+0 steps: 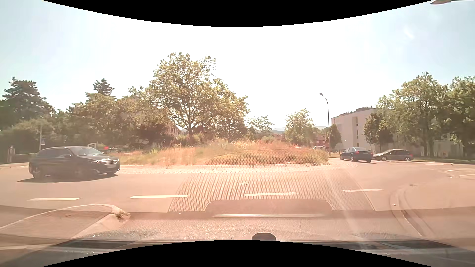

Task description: Follow the waypoints while adhering to traffic rules and regulations

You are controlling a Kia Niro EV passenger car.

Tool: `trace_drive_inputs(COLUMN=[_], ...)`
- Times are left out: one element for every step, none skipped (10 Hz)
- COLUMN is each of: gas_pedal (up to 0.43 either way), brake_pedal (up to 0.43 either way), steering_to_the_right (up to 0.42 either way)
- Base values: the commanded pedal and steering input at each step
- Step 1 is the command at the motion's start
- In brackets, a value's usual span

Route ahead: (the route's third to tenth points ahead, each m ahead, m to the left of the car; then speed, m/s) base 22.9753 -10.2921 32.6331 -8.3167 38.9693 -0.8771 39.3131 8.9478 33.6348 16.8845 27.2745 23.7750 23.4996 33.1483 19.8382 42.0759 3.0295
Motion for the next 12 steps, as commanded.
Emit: trace_drive_inputs(gas_pedal=[0.000, 0.000, 0.000, 0.000, 0.000, 0.000, 0.000, 0.000, 0.000, 0.000, 0.000, 0.000], brake_pedal=[0.165, 0.165, 0.165, 0.171, 0.171, 0.177, 0.177, 0.183, 0.189, 0.189, 0.183, 0.177], steering_to_the_right=[0.126, 0.131, 0.144, 0.155, 0.167, 0.174, 0.176, 0.176, 0.177, 0.177, 0.177, 0.177])
